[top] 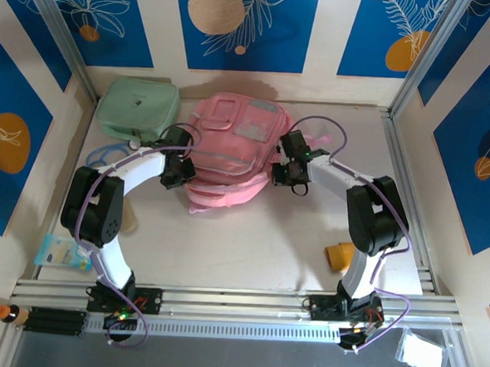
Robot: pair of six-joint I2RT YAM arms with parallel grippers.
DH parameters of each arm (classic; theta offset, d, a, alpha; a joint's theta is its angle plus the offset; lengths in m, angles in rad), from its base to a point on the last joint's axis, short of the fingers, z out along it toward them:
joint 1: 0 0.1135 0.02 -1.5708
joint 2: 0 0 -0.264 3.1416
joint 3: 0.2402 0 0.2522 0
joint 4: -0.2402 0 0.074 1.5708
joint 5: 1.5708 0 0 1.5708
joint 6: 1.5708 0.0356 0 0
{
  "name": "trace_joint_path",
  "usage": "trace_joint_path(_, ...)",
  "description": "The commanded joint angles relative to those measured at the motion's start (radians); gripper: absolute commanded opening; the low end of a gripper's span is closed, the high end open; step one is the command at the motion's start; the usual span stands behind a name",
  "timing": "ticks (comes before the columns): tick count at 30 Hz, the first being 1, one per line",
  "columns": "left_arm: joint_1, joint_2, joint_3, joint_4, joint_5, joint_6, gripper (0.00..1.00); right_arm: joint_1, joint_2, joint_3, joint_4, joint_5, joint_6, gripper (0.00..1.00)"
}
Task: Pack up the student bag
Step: Zip the student bag at the top-center of the table, then unzip the student bag at the top-center of the table.
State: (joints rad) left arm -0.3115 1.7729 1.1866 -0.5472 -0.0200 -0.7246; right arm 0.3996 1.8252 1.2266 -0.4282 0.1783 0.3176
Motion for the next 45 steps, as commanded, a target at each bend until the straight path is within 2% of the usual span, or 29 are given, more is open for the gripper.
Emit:
trace_joint_path(1, 0.023, -0.025, -0.004, -0.08, -0.03, 0.066, 0.0, -0.048, 0.033, 0.048, 0.04, 0.016, -0.013, 0.21)
trace_joint_path(8, 0.023, -0.027, -0.011, -0.086, -0.013, 0.097, 0.0, -0.104, 0.082, 0.122, 0.018, 0.048, 0.025, 0.32)
trace_joint_path(11, 0.024, -0.031, -0.015, -0.087, -0.007, 0.091, 0.0, -0.11, 0.075, 0.129, 0.007, 0.023, 0.034, 0.34)
trace_joint_path(16, 0.021, -0.065, -0.031, -0.069, 0.032, 0.081, 0.0, -0.107, -0.005, 0.07, 0.023, -0.053, 0.05, 0.44)
trace_joint_path(19, 0.011, -0.105, -0.028, -0.081, 0.036, 0.102, 0.11, -0.109, -0.089, 0.001, 0.045, -0.098, 0.073, 0.52)
trace_joint_path(21, 0.0, -0.133, -0.017, -0.098, 0.032, 0.134, 0.28, -0.114, -0.148, -0.045, 0.063, -0.138, 0.105, 0.58)
trace_joint_path(23, -0.013, -0.157, 0.005, -0.118, 0.022, 0.174, 0.38, -0.117, -0.195, -0.09, 0.091, -0.183, 0.135, 0.63)
trace_joint_path(28, -0.072, -0.172, 0.069, -0.152, -0.025, 0.313, 0.63, -0.13, -0.28, -0.185, 0.178, -0.259, 0.196, 0.76)
trace_joint_path(30, -0.115, -0.167, 0.095, -0.143, -0.049, 0.404, 0.74, -0.137, -0.303, -0.212, 0.21, -0.286, 0.214, 0.8)
trace_joint_path(33, -0.203, -0.138, 0.151, -0.136, -0.1, 0.571, 0.85, -0.145, -0.327, -0.238, 0.242, -0.32, 0.238, 0.85)
trace_joint_path(38, -0.306, -0.057, 0.209, -0.088, -0.154, 0.848, 0.88, -0.149, -0.346, -0.254, 0.253, -0.336, 0.255, 0.86)
trace_joint_path(45, -0.331, 0.024, 0.234, -0.04, -0.146, 1.167, 0.82, -0.167, -0.374, -0.278, 0.256, -0.355, 0.262, 0.86)
